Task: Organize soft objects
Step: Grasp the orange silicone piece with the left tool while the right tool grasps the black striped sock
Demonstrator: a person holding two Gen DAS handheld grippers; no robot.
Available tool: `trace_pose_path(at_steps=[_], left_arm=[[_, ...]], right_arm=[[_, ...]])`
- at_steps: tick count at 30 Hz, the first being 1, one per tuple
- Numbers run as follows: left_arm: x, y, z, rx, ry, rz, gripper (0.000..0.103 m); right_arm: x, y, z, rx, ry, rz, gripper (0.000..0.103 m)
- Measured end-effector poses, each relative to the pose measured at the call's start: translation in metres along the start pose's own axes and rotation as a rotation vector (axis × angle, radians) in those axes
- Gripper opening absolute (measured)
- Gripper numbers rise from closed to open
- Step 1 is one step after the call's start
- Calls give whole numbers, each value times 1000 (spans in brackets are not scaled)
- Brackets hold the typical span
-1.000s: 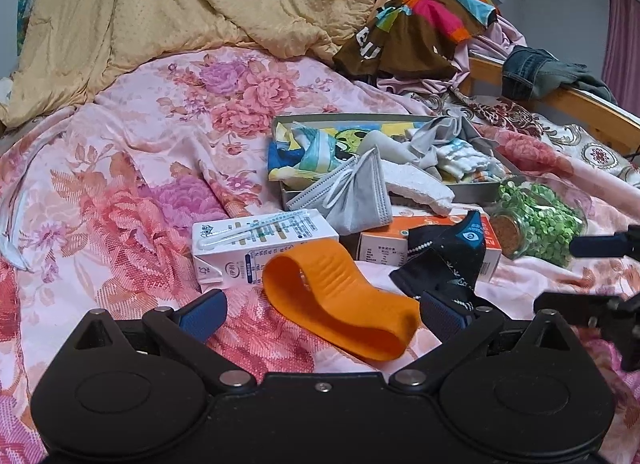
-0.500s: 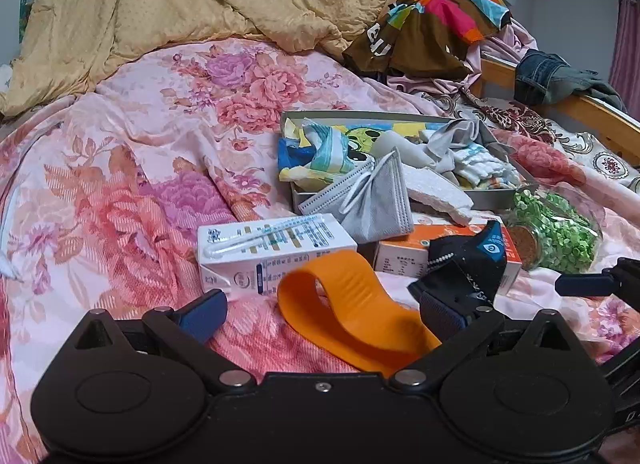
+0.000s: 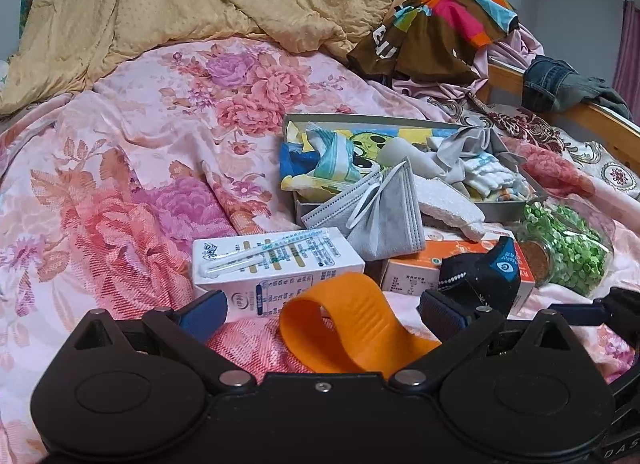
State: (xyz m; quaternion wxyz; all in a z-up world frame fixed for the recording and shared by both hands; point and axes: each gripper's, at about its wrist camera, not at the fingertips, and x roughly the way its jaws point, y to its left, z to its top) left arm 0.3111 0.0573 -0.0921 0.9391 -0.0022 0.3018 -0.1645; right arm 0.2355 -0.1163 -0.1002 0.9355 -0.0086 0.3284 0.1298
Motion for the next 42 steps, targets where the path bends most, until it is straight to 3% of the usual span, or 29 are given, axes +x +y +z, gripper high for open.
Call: trace_pose_path(at_steps=[5, 13, 25, 35, 42], left_arm=[[1, -3, -1, 5, -3, -23, 101], [5, 1, -2, -13, 29, -56, 67], [1, -4, -4, 8, 20, -44, 42], [-4, -17, -5, 60, 3, -53, 36], [-6, -15, -6, 38, -9, -39, 31]], right_arm=[[3, 2, -1, -4, -1, -1, 94], [7, 1, -1, 8, -10, 22, 89], [8, 5, 0, -8, -21, 56, 79], [15, 0, 0, 31, -13, 90, 77], [16, 4, -1, 21, -14, 105, 65]])
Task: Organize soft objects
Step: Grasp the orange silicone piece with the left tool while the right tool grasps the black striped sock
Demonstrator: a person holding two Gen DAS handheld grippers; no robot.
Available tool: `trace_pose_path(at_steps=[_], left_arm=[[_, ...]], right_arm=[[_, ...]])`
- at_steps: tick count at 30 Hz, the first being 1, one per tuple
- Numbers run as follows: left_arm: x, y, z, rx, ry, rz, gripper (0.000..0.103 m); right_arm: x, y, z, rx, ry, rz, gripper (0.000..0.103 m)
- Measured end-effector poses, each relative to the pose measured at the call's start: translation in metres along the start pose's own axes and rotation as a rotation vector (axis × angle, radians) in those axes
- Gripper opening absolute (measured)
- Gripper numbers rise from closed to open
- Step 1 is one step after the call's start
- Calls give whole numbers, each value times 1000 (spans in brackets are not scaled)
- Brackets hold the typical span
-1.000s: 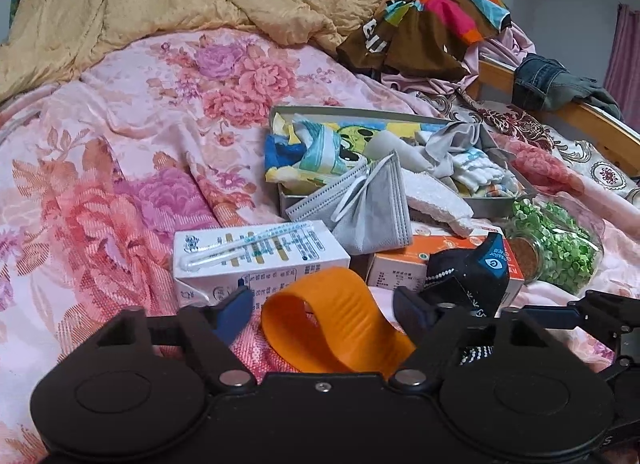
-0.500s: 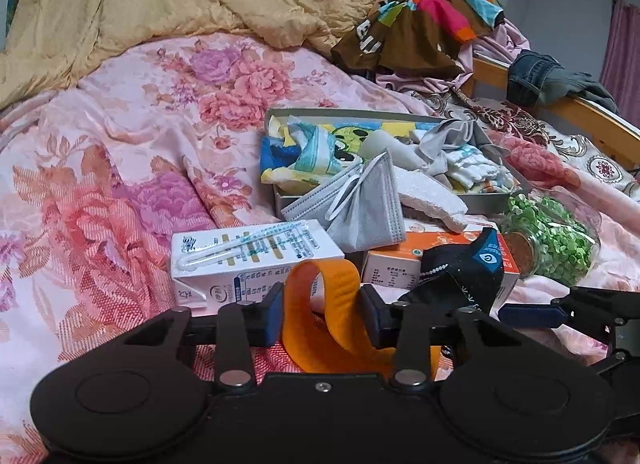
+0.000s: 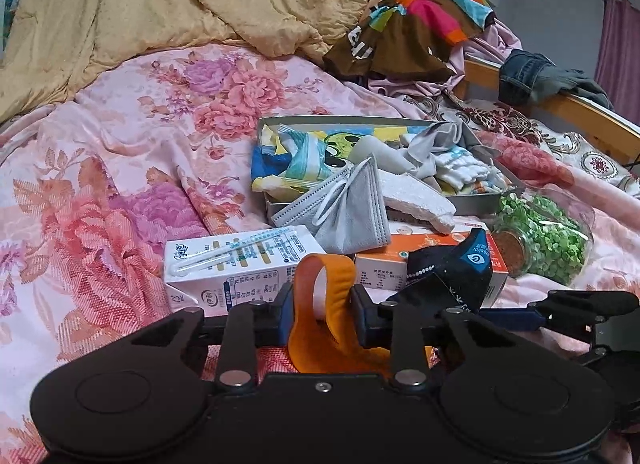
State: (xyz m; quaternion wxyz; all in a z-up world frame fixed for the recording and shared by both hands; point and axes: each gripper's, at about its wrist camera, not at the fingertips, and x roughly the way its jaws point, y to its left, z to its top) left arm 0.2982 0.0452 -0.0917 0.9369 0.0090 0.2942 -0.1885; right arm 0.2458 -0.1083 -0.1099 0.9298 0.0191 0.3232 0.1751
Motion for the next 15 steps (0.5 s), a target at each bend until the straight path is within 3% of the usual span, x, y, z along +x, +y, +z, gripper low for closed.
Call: trace_pose_path(at_steps=[5, 10, 15], left_arm=[[-2, -5, 0, 12, -6, -2, 30], [-5, -9, 0, 16, -11, -3, 28], [-8, -6, 4, -55, -14, 1, 28]], right_arm=[[2, -3, 1, 34, 12, 27, 58], [0, 0, 1, 41, 9, 38, 44], [-1, 4, 1, 44, 6, 41, 34]])
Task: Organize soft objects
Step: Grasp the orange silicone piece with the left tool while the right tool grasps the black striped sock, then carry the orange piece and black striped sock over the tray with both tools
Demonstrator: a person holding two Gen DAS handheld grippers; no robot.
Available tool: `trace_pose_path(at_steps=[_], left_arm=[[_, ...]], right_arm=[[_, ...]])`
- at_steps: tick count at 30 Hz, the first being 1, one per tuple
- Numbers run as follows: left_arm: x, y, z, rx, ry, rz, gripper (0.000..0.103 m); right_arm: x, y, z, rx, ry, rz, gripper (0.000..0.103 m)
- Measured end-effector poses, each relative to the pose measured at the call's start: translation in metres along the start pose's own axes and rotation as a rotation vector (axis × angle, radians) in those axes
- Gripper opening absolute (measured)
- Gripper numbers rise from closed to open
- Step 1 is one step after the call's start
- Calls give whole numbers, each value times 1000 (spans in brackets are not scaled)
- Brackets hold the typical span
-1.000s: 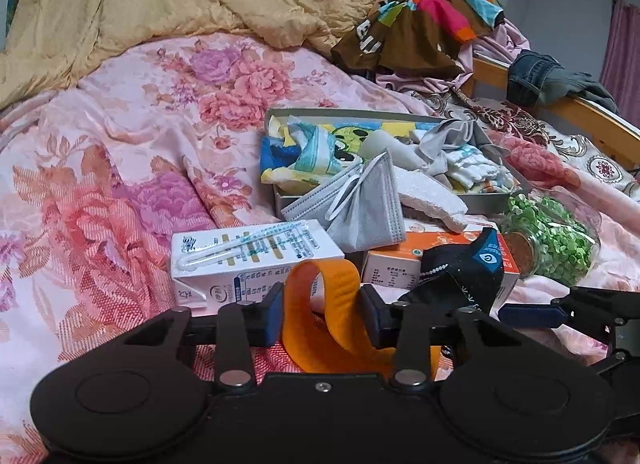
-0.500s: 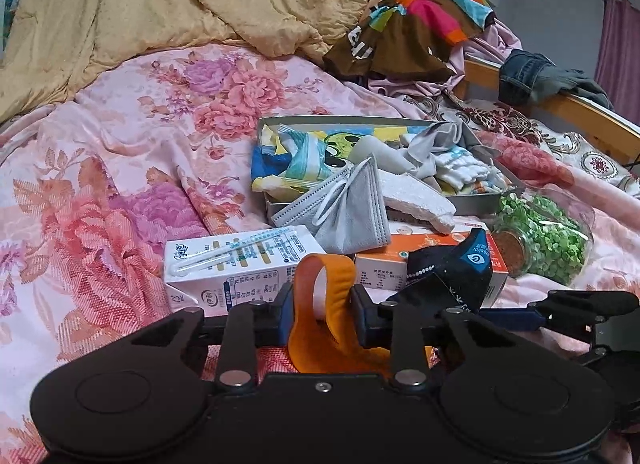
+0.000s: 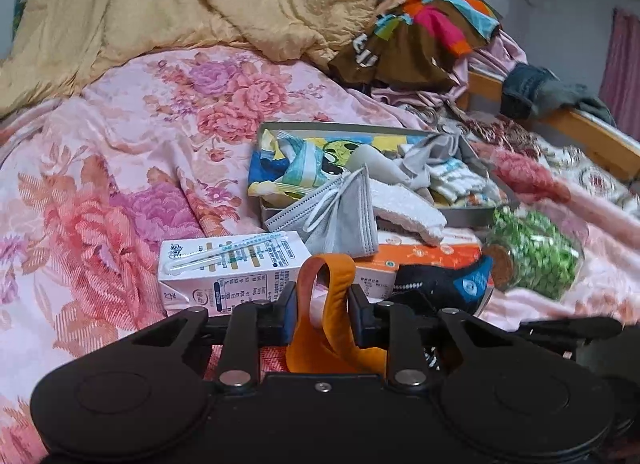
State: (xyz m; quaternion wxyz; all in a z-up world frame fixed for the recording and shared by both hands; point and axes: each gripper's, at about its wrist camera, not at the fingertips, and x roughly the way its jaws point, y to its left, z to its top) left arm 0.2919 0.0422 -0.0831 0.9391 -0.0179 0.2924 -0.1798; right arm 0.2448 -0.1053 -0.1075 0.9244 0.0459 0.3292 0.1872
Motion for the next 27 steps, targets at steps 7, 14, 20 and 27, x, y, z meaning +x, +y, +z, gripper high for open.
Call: trace_pose_path(at_steps=[7, 14, 20, 27], left_arm=[[-6, -3, 0, -19, -11, 16, 27], [-19, -11, -1, -10, -25, 17, 25], [-38, -20, 0, -12, -45, 17, 23], [-62, -32, -2, -69, -74, 24, 22]], right_arm=[[-4, 0, 3, 14, -2, 19, 20], [-14, -1, 7, 55, -4, 62, 13], [-30, 4, 9, 33, -37, 61, 11], [-54, 4, 13, 44, -86, 54, 10]])
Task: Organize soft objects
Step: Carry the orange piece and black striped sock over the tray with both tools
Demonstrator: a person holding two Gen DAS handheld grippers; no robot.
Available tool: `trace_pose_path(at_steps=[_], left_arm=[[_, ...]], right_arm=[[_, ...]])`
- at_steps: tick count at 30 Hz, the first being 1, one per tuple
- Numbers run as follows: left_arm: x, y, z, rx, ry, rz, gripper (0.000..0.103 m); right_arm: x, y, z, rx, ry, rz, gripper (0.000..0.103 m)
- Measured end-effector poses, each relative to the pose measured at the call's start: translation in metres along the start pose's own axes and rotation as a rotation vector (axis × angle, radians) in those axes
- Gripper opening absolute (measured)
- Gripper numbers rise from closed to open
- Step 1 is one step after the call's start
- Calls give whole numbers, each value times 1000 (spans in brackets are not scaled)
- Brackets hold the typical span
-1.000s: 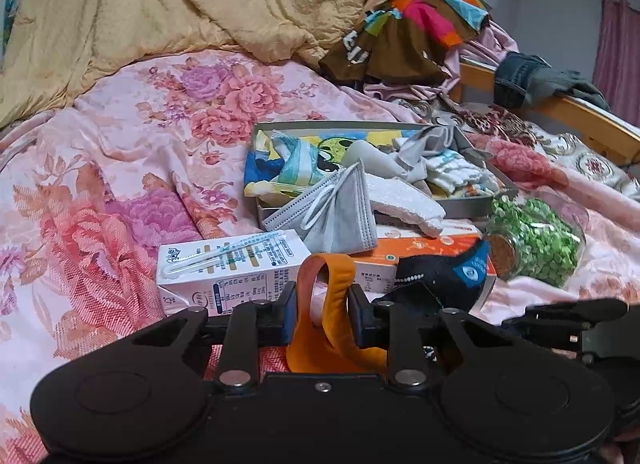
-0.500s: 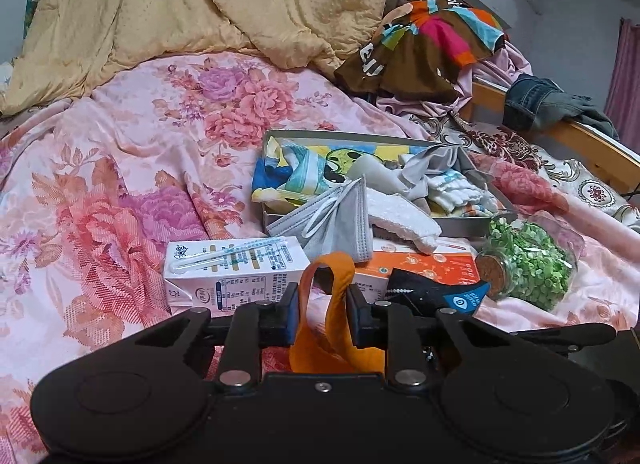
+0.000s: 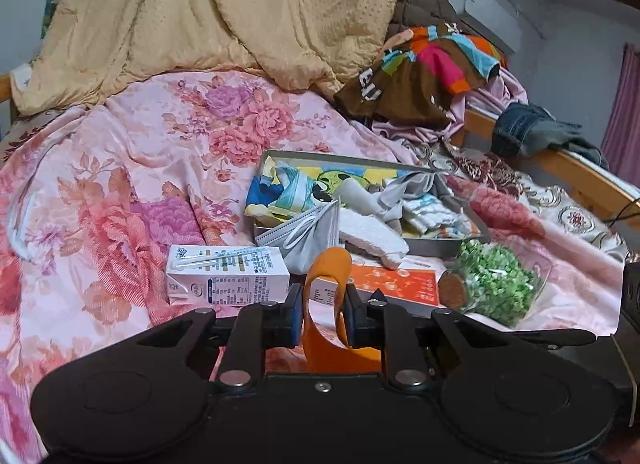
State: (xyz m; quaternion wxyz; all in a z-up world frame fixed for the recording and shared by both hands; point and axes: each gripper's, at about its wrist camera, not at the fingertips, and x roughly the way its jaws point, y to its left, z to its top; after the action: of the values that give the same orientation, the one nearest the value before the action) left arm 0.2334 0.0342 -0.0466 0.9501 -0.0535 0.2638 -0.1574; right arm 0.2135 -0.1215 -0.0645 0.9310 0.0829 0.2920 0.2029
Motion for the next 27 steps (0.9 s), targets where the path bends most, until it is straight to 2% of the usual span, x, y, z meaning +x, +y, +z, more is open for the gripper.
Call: trace_pose_path(at_steps=[11, 21, 27], left_arm=[[-27, -17, 10, -13, -25, 49, 22], [-32, -49, 33, 40, -41, 107, 22], [-18, -72, 44, 103, -30, 116, 22]], right_arm=[[-41, -4, 18, 21, -112, -17, 10], [-66, -15, 43, 78, -239, 13, 10], [-70, -32, 54, 140, -293, 5, 10]])
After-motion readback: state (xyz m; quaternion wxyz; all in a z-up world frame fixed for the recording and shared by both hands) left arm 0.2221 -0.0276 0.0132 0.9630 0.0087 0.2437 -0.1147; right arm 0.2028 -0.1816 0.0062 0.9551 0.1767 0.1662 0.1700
